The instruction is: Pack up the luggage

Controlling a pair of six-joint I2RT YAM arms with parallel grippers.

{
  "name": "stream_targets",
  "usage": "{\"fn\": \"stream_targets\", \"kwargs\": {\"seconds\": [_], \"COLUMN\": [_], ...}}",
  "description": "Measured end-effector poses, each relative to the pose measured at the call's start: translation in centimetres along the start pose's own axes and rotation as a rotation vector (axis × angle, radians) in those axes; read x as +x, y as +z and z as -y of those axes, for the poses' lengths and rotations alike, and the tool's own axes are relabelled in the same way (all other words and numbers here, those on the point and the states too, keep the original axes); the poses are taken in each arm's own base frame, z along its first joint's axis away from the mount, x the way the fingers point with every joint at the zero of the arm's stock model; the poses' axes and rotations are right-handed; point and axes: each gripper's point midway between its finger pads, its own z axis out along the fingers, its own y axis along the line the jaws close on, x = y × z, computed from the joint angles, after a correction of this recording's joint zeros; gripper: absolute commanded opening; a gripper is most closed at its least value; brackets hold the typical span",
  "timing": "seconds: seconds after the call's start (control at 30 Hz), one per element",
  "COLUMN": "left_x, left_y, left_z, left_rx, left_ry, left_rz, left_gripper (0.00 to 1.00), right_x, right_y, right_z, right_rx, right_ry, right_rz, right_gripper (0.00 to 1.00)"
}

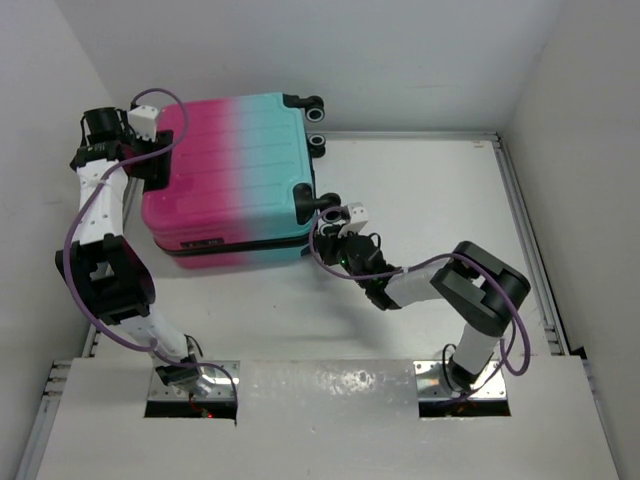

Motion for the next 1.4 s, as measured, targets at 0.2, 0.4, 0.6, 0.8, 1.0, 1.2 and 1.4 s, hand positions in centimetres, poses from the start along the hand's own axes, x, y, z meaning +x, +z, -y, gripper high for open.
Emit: {"fn": "stream_targets", "kwargs": {"seconds": [0.2, 0.4, 0.6, 0.8, 1.0, 1.2, 1.4], "left_x": [0.2, 0.3, 0.4, 0.3, 0.3, 0.3, 0.2], "left_y": [-0.2, -0.2, -0.2, -0.1, -0.1, -0.1, -0.3], "left_z": [-0.2, -0.2, -0.3, -0.3, -0.4, -0.5, -0.7], "left_rx": [-0.003, -0.004, -0.006, -0.003, 0.0, 0.004, 0.026], "left_ry": [-0.009, -0.01, -0.011, -0.012, -0.011, -0.009, 0.029], "left_rz": [-0.011, -0.019, -0.026, -0.031, -0.036, -0.041, -0.04], "left_gripper": [0.0, 0.0, 0.0, 0.0, 0.0, 0.0, 0.52], "right_x": [-0.4, -0.8, -1.7, -3.1, -2.9, -3.0, -2.6], "right_y": [0.6, 0.9, 1.2, 1.8, 3.3, 5.5, 5.7], "right_z": [0.5, 0.9, 2.5, 4.1, 3.4, 3.3, 2.7], "right_rx": [-0.021, -0.035, -0.015, -0.052, -0.119, -0.193, -0.29], "right_ry": [0.104, 0.165, 0.156, 0.212, 0.209, 0.19, 0.17], "right_rz": [0.043, 0.042, 0.025, -0.005, -0.057, -0.082, -0.072], "right_gripper": [0.0, 0.0, 0.0, 0.0, 0.0, 0.0, 0.0]}}
